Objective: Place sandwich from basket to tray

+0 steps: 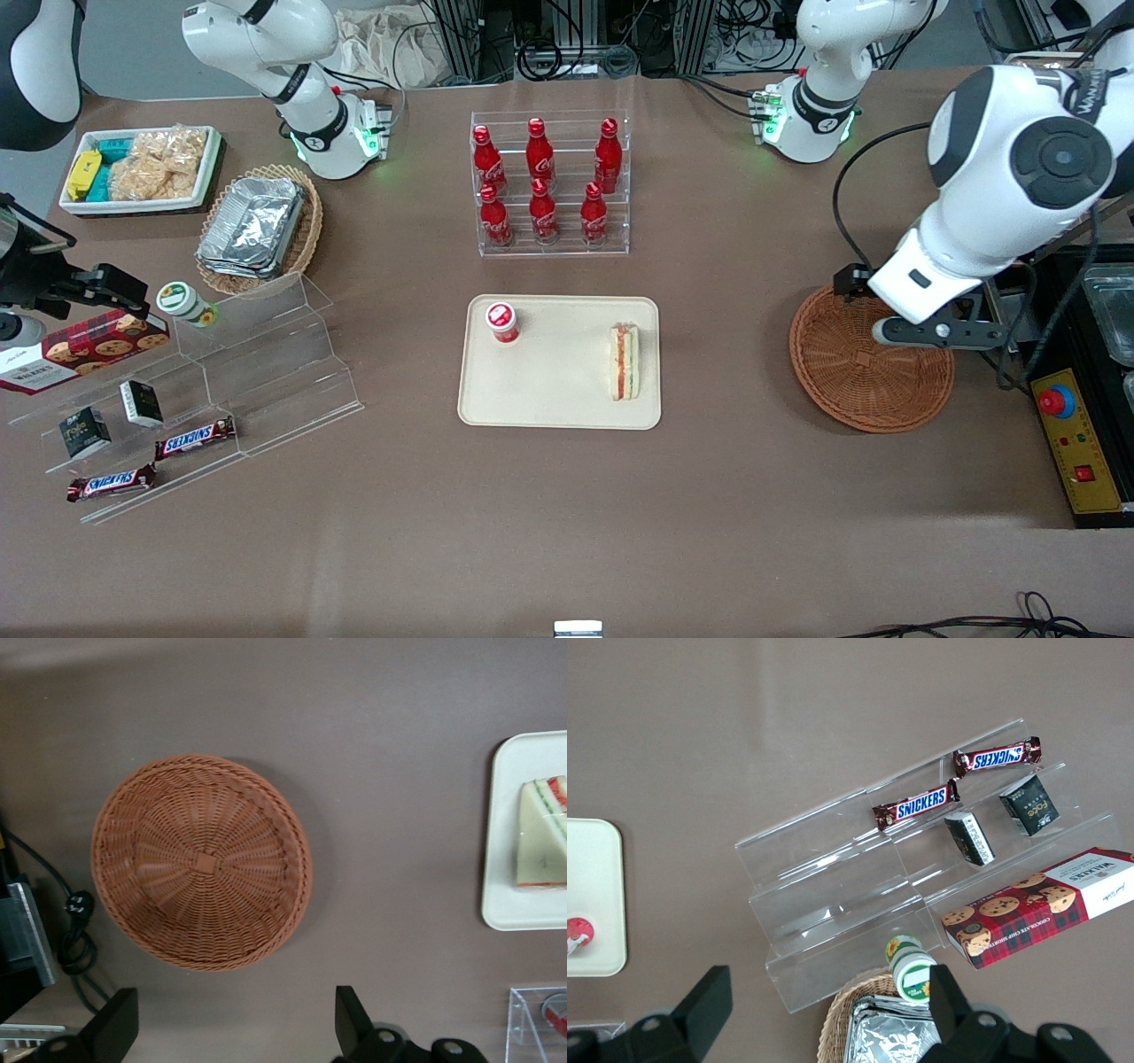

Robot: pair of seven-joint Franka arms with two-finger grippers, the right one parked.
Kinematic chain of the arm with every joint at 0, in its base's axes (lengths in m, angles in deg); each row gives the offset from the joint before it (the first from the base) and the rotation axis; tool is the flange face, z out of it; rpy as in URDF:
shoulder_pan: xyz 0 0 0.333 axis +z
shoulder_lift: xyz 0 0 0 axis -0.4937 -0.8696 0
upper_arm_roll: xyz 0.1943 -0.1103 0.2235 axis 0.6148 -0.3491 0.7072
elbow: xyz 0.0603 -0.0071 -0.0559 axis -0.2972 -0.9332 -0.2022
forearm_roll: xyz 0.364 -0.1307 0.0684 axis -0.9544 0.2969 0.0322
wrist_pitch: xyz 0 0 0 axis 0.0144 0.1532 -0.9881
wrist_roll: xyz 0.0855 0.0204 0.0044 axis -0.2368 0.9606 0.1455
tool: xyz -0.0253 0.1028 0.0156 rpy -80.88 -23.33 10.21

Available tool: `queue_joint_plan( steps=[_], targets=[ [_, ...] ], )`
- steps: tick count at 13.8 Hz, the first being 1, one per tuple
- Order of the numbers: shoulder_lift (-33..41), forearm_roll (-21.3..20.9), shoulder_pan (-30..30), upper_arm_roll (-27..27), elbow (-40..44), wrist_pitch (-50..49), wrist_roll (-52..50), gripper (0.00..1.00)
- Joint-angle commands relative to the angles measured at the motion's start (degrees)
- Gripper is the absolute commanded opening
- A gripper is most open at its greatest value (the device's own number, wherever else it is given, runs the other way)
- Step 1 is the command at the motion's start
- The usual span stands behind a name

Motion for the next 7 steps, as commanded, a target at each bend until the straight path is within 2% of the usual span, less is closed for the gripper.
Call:
queue_joint_plan(
  steps=[1,3,7],
  targets=[
    [0.7,1.4,2.8,-0.5,0.3,-1.5,3.6,1.00],
    [0.8,2.9,3.9,-0.4,0.2,-1.6,5.4,1.00],
    [0.0,2.5,4.8,-0.5,1.7,-2.0,8.7,1.00]
  ],
)
